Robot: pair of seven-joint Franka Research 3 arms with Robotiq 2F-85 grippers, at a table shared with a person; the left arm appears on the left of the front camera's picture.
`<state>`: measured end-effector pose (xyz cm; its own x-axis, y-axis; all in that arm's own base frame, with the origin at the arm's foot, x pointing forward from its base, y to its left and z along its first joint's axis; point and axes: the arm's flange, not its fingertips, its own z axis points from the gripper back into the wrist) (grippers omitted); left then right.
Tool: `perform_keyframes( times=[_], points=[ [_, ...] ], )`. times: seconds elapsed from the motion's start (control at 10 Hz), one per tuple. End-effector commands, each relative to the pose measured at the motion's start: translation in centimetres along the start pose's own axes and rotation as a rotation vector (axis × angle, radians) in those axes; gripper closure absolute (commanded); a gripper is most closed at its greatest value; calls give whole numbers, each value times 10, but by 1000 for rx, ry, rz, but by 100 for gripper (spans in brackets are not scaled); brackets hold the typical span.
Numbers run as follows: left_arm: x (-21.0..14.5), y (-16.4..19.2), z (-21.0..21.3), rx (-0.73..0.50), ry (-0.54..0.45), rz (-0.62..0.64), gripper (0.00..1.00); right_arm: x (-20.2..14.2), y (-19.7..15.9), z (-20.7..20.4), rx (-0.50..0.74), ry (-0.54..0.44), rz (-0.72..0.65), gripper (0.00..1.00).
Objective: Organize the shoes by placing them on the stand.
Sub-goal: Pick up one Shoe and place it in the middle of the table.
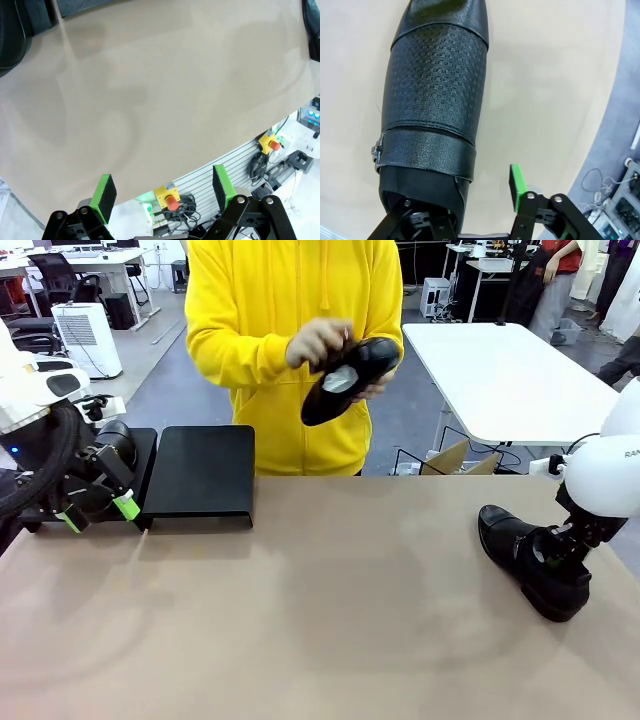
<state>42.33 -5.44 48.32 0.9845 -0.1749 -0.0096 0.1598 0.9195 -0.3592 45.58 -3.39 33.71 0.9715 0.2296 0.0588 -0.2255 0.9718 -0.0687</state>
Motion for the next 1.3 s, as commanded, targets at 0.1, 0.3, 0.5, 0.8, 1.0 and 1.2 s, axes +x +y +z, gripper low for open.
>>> perform_keyframes(
  times=[0.1, 0.3, 0.5, 0.8, 1.0, 1.2],
  points=[
    [-2, 1, 1, -7, -1, -3, 0, -1, -7, 1, 17, -18, 16, 100],
    [-2, 1, 1, -7, -1, -3, 0, -2, -8, 5, 19, -24, 5, 100],
    [-2, 1, 1, -7, -1, -3, 0, -11, 10, 46, 59, -72, -109, 100],
    [-2, 1, 1, -7, -1, -3, 0, -30, 59, 110, 113, -261, -113, 100],
    [-2, 1, 1, -7, -1, -3, 0, -38, 100, 139, 209, -302, -74, 100],
    [-2, 1, 1, -7, -1, -3, 0, -39, 162, 149, 251, -238, -88, 100]
  ],
)
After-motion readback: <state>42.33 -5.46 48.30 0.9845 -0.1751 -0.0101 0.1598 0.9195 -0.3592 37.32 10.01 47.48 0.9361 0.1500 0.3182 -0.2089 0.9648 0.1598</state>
